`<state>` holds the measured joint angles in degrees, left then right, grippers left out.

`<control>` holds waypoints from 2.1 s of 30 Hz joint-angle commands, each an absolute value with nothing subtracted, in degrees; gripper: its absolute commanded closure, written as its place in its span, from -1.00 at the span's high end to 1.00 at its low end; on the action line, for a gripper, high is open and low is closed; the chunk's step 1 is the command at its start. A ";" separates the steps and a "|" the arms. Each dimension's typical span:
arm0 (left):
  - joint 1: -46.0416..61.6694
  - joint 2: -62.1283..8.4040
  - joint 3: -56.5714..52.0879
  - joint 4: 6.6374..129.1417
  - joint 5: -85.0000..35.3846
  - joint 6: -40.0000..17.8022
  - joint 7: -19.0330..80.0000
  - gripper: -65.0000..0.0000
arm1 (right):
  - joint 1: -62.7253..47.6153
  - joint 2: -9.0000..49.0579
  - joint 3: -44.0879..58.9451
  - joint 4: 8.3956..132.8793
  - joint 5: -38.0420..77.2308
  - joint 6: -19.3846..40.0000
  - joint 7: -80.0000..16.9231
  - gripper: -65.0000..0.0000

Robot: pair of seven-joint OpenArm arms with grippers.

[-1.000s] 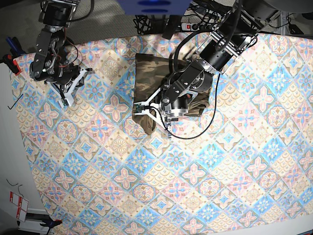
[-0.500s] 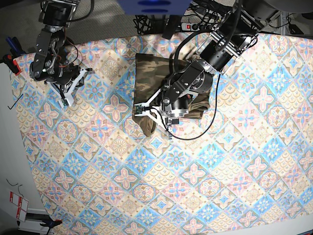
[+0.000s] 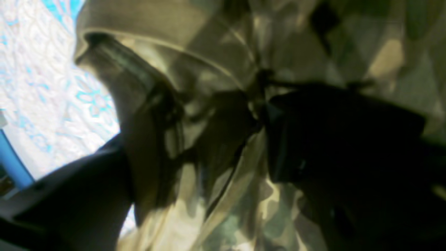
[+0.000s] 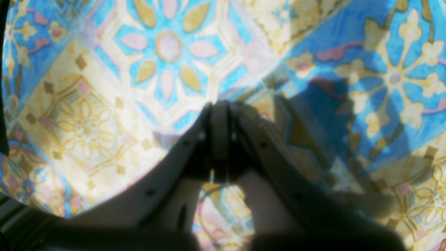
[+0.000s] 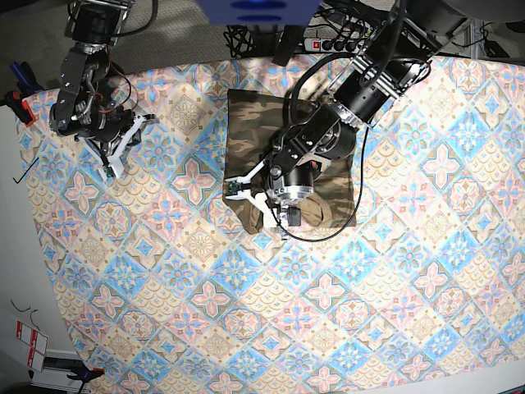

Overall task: Fold the T-shirt properly
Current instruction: 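Drag the folded shirt with the left gripper to straighten it, then release the shirt and lift the left gripper away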

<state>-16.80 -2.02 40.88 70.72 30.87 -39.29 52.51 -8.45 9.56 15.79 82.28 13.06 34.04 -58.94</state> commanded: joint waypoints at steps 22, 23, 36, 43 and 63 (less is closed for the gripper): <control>-12.97 -6.02 38.29 98.24 31.96 -40.00 61.41 0.52 | -8.04 10.42 12.44 82.77 13.14 34.24 -58.51 -1.00; -10.59 -6.02 36.70 100.35 31.96 -40.00 61.32 0.43 | -8.04 10.42 12.44 82.77 13.14 34.24 -58.51 -1.00; 12.00 -10.33 22.55 109.58 31.96 -40.00 52.35 -1.00 | -8.04 10.42 12.79 83.12 13.14 34.24 -58.51 -1.00; 18.15 -11.91 21.67 109.41 31.87 -40.00 51.12 -1.00 | -8.04 10.51 12.79 83.12 13.14 34.24 -58.51 -1.00; 23.78 -16.66 19.74 107.91 32.04 -40.00 51.56 -1.00 | -9.80 10.51 12.09 86.64 13.41 34.24 -58.95 -1.00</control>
